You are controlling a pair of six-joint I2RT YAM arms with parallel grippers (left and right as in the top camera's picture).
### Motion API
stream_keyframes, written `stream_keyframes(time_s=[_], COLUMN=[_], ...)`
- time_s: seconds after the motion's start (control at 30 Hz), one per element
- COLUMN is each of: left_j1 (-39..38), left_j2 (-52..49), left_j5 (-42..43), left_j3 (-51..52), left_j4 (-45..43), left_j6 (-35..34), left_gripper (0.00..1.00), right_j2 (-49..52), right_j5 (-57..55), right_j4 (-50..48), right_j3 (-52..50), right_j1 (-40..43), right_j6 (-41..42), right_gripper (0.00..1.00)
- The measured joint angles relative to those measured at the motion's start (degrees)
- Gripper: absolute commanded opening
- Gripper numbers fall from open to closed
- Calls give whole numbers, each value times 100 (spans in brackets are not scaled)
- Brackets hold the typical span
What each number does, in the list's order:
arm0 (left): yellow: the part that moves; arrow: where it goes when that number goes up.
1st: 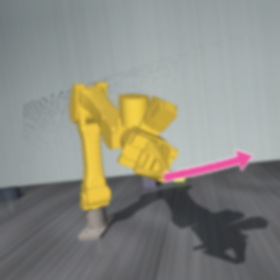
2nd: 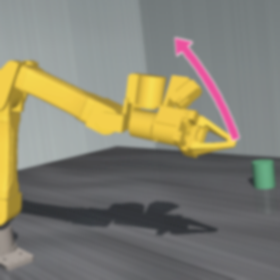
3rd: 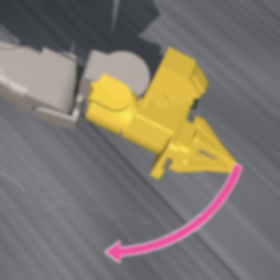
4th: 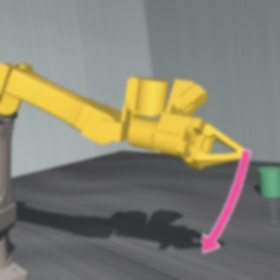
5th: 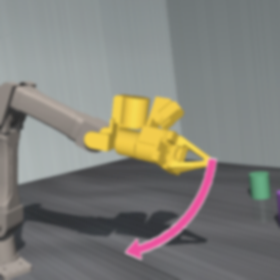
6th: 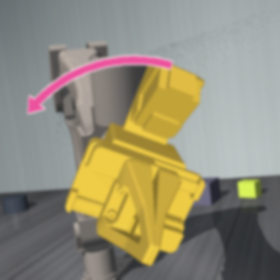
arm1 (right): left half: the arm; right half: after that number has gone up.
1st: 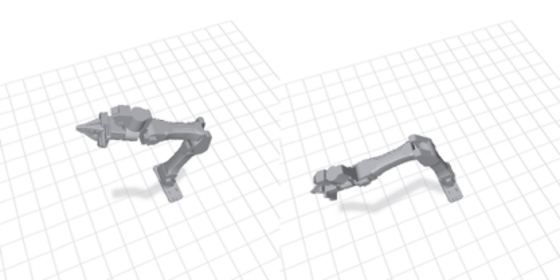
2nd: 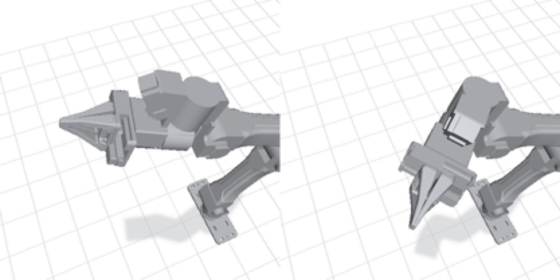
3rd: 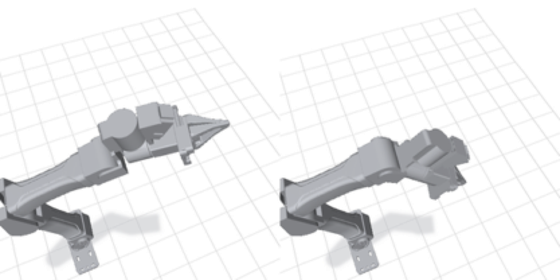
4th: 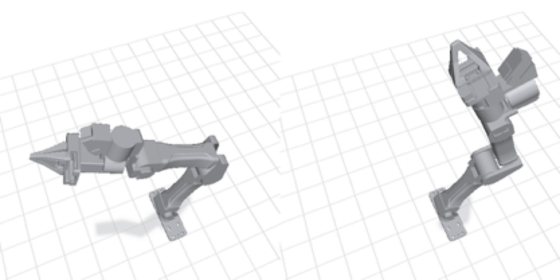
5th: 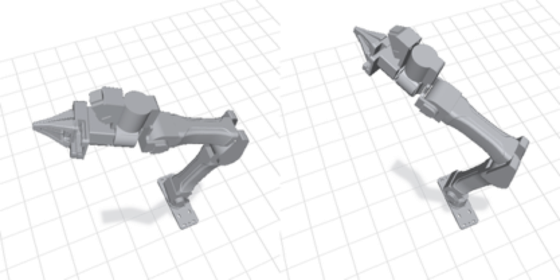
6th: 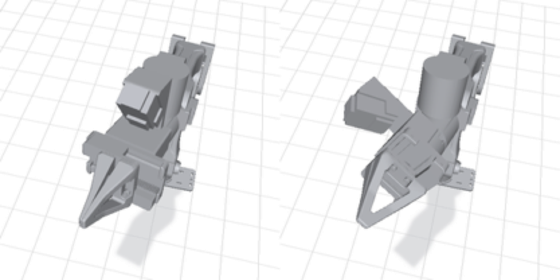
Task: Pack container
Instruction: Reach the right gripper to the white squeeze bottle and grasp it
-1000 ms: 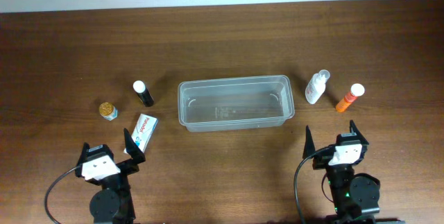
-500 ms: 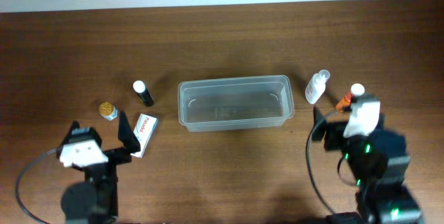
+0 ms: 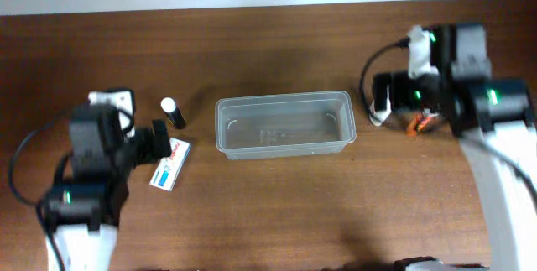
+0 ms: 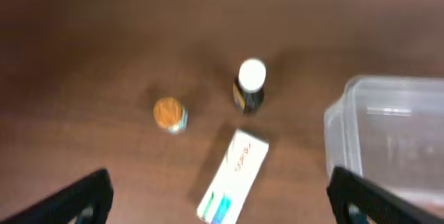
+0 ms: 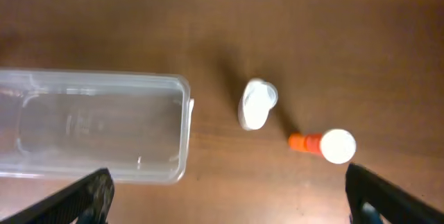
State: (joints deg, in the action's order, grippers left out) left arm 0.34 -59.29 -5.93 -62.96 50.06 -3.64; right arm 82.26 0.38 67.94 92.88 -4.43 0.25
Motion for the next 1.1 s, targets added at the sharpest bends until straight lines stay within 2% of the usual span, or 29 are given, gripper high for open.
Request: stream_keyframes(time_s=[0.17, 0.4, 0.6, 0.67, 0.8, 1.1], left_j1=[0, 0, 0, 0, 0, 0], left_j2=[-1158, -1937, -2039, -2039, -2039, -2039], left_j5=[17, 20, 17, 20, 17, 17], left_j3=[-903, -1010, -1010, -1010, -1010, -1010], left_j4=[935, 1049, 1038, 1038, 1038, 1038], left_j6=[2, 2, 2, 2, 2, 2], left_gripper=[99, 99, 99, 99, 99, 99], right_j2=[1099, 1971, 2577, 2747, 3143, 3357], right_j5=[98, 219, 262, 275, 295, 321], right_j4=[188, 190, 173, 170, 170, 138], right_j3=[632, 643, 645, 645, 645, 647], right_j1=[17, 332, 575, 573, 573, 573], right_j6=[-2, 125, 125, 122, 114, 125], right_gripper=[98, 98, 99, 96, 81, 63])
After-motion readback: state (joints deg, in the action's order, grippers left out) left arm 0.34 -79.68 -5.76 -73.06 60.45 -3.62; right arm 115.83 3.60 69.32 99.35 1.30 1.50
